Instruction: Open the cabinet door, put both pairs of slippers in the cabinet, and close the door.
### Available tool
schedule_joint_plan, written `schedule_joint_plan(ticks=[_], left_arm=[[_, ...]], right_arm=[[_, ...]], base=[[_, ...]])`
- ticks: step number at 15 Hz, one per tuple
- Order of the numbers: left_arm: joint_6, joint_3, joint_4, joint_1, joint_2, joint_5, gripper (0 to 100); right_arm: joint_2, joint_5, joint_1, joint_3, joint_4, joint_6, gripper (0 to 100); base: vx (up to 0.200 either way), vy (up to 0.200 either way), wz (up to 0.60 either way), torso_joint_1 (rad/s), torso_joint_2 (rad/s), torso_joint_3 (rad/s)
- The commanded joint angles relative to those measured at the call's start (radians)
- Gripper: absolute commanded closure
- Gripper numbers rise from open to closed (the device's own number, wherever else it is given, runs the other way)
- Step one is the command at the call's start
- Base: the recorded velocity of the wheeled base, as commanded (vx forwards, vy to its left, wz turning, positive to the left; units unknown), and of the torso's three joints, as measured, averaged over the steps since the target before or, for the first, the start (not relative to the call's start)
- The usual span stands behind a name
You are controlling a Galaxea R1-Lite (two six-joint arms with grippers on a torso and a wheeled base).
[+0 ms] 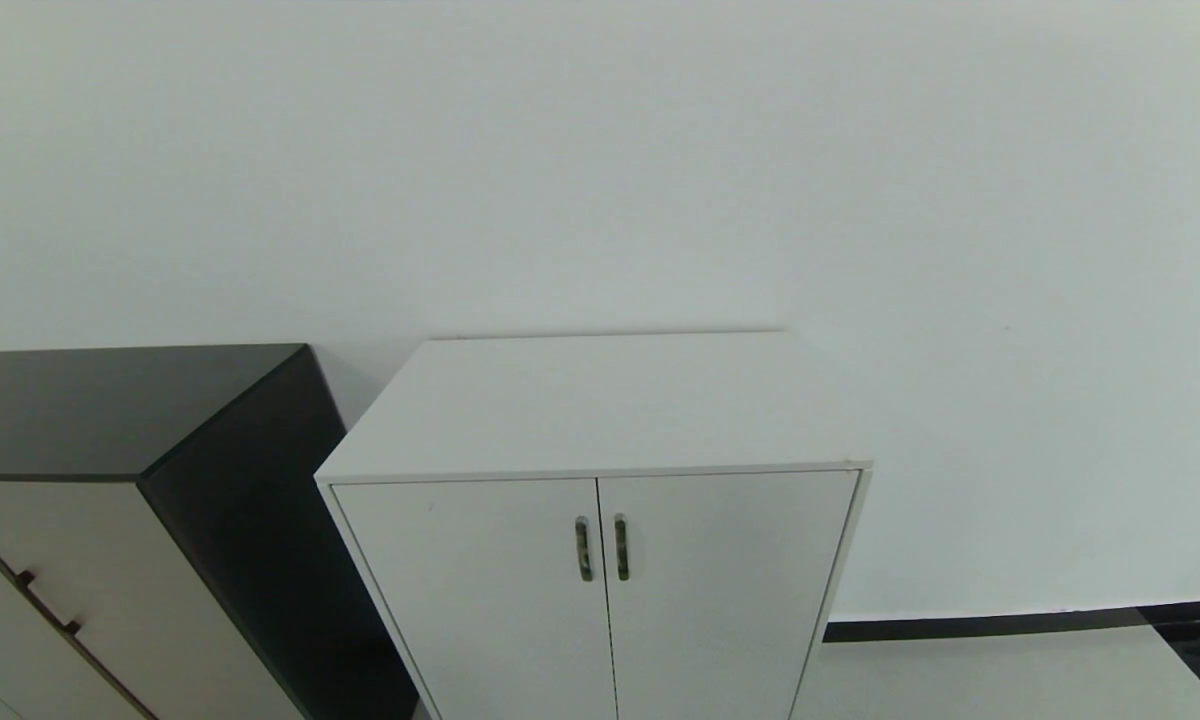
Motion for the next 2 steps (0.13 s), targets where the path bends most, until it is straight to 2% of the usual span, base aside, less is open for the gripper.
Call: schedule_joint_plan(ticks=[1,2], left_arm=[[0.0,0.0,0.0,0.0,0.002,0.0,100],[0.0,0.0,0.0,0.0,0.002,0.0,100]], right_arm=[[-0.002,-0.001,0.0,0.0,0.0,0.004,100],[-0.002,-0.001,0.0,0.0,0.0,0.005,100]], base=[[0.0,0.0,0.0,0.0,0.0,0.0],[0.0,0.0,0.0,0.0,0.0,0.0]])
